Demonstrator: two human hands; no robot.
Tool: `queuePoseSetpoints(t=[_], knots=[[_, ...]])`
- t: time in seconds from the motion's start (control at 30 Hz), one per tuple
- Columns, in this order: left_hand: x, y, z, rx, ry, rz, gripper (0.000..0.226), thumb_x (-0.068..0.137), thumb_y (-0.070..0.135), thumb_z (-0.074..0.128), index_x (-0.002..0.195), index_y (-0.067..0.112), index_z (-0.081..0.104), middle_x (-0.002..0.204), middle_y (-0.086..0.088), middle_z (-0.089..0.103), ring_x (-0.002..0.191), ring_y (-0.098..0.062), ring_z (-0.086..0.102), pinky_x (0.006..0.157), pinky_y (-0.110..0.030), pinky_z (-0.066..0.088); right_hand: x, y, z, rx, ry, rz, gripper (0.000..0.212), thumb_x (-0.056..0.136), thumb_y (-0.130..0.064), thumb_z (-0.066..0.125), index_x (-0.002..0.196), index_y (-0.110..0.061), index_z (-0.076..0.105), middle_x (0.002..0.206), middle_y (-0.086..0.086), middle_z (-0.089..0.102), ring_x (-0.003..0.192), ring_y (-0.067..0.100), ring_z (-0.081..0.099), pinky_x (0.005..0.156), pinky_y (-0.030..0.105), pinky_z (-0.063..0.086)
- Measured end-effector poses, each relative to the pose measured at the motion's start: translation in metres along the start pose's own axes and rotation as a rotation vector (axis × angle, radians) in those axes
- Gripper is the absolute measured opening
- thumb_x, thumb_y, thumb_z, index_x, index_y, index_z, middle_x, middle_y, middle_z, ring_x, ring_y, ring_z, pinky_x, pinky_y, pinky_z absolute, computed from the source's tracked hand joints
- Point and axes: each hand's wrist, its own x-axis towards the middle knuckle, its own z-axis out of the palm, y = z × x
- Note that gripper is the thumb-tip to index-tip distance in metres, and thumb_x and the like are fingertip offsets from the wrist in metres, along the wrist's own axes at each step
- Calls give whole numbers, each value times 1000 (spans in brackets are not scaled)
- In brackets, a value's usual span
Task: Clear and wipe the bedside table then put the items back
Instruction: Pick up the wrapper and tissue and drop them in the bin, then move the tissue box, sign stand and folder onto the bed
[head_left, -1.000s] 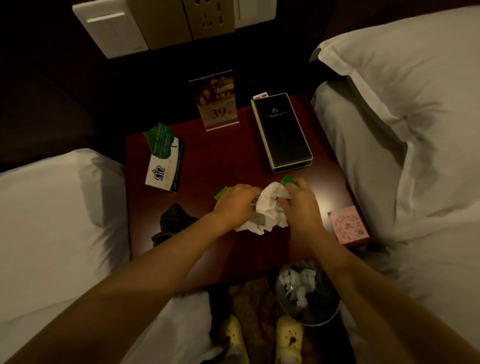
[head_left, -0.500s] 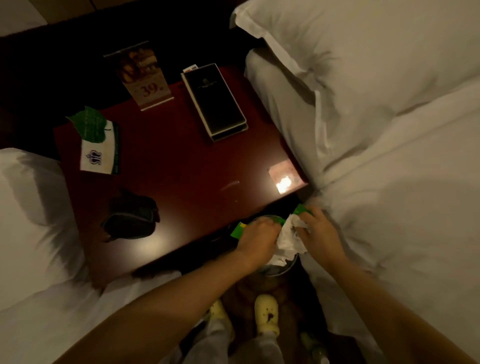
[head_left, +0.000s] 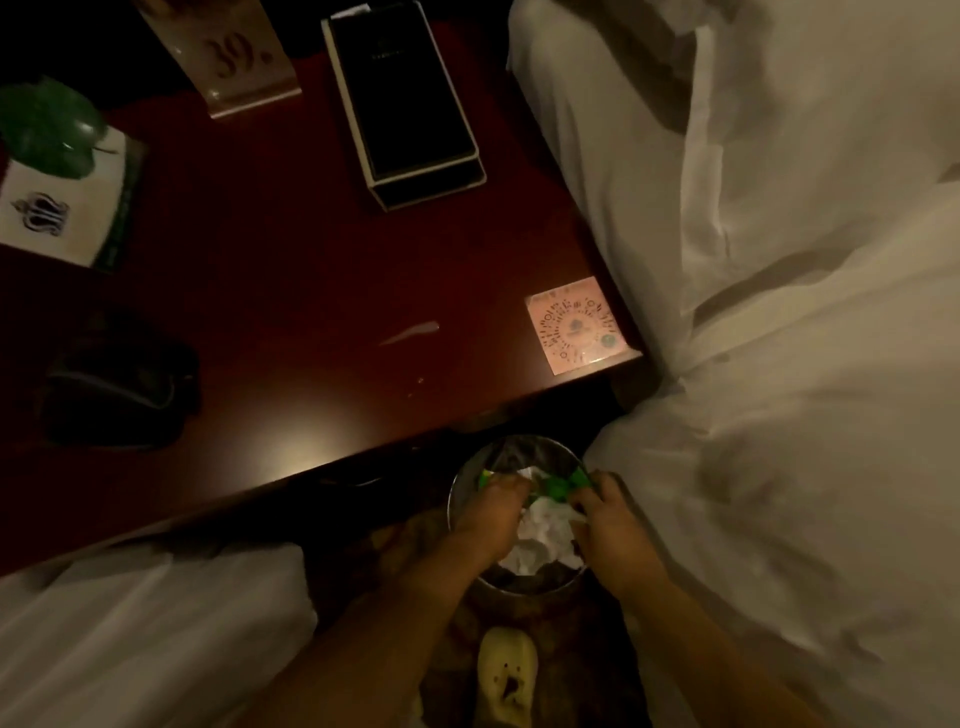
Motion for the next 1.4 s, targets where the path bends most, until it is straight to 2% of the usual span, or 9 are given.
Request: queuePoseSetpoints(t=[0.23, 0.47, 0.57, 0.63, 0.73, 0.8, 1.0, 1.2, 1.4], knots=[[-4, -35, 12, -46, 70, -102, 57, 89, 7, 46, 143, 13, 31, 149, -11, 34, 140, -27, 26, 116, -32, 26, 25, 3, 22, -223, -248, -39, 67, 90, -46, 48, 146, -27, 15, 158, 12, -2, 139, 31, 29, 112, 35, 32], [-51, -26, -37, -93, -17, -199, 50, 91, 26, 50, 138, 15, 40, 141, -14, 41, 129, -32, 38, 107, -39, 38, 10, -48, -4, -238, -333, -141, 75, 87, -56, 47, 146, -26, 12, 157, 4, 17, 137, 25, 30, 108, 32, 35], [-84, -15, -81, -99, -65, -188, 39, 91, 29, 49, 128, 16, 50, 132, -15, 50, 119, -30, 50, 97, -37, 44, -5, -90, -44, -195, -316, -208, 59, 87, -51, 51, 136, -21, 39, 137, 3, 53, 121, 18, 51, 96, 25, 43], [-110, -10, -118, -106, -39, -169, 39, 91, 34, 48, 126, 18, 52, 129, -12, 55, 115, -28, 53, 94, -36, 46, -15, -124, -78, -189, -211, -284, 39, 84, -51, 53, 111, -24, 60, 110, 1, 68, 100, 16, 62, 77, 25, 46], [-148, -11, -182, -108, 87, -192, 40, 90, 36, 49, 128, 22, 50, 125, -7, 60, 110, -26, 58, 86, -33, 49, -25, -177, -130, -141, 8, -393, 29, 83, -51, 53, 87, -24, 63, 77, -4, 66, 73, 13, 62, 56, 23, 39], [-170, -20, -223, -96, 244, -230, 38, 90, 35, 49, 125, 22, 52, 123, -6, 62, 107, -25, 60, 83, -31, 48, -25, -213, -157, -87, 117, -472, 26, 86, -46, 53, 88, -22, 63, 75, -6, 63, 68, 12, 60, 53, 23, 37], [-220, -66, -290, -152, 650, -378, 51, 92, 29, 49, 140, 20, 35, 135, -10, 48, 118, -29, 51, 89, -39, 47, -8, -301, -180, -20, 194, -607, 33, 93, -34, 47, 120, -17, 53, 113, 4, 62, 103, 19, 56, 78, 31, 48], [-226, -111, -296, -243, 743, -462, 57, 90, 22, 52, 142, 17, 30, 136, -12, 47, 123, -28, 46, 98, -38, 44, 12, -345, -151, -116, 112, -601, 42, 95, -36, 42, 132, -17, 42, 129, 7, 53, 121, 21, 42, 98, 36, 43], [-200, -156, -320, -603, 916, -539, 69, 85, 17, 63, 142, 7, 26, 138, -19, 44, 126, -33, 46, 101, -44, 45, 51, -379, -130, -138, 10, -497, 49, 94, -36, 44, 137, -14, 35, 140, 8, 43, 129, 24, 35, 104, 39, 39]])
